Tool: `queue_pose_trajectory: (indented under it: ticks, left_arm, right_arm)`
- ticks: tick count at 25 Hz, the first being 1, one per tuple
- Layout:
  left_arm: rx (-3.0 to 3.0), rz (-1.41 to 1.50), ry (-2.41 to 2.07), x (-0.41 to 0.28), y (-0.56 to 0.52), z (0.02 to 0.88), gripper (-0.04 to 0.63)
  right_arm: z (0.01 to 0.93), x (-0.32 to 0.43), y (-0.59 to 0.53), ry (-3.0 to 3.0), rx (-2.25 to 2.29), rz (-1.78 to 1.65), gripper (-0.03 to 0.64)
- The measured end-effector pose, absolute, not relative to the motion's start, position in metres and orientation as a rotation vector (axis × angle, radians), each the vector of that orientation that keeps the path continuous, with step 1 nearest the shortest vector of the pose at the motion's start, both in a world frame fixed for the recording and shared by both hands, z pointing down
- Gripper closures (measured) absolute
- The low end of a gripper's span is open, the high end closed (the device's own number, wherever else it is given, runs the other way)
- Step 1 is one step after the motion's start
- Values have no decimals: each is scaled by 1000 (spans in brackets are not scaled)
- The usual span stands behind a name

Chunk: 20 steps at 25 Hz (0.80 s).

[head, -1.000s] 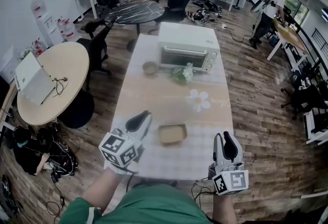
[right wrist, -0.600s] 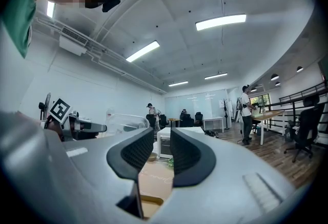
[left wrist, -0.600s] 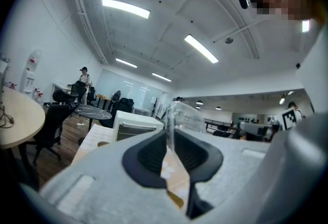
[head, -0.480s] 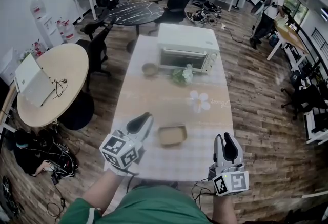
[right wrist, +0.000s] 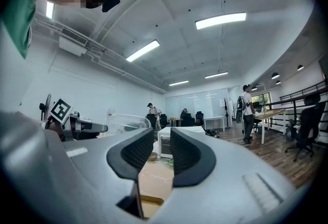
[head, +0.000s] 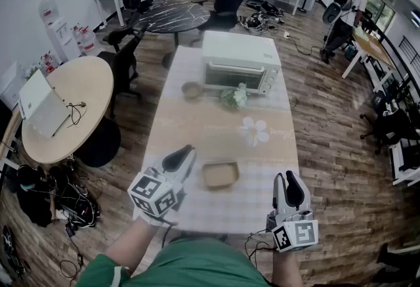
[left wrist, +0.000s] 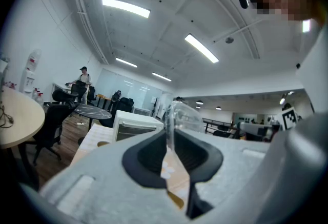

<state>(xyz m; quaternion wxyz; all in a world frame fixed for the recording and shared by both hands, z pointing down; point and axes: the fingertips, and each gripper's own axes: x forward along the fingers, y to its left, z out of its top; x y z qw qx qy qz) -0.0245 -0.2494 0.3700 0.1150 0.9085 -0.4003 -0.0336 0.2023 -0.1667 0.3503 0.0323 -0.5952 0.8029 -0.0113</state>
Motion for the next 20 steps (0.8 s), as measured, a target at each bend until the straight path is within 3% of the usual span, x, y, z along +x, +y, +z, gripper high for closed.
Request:
queue_pose_trajectory:
  ticks: [20]
  left_arm:
    - [2651,-90,-1178,-23,-247,372,551]
  right_arm:
    - [345,203,-161,2479,-1807,2,523]
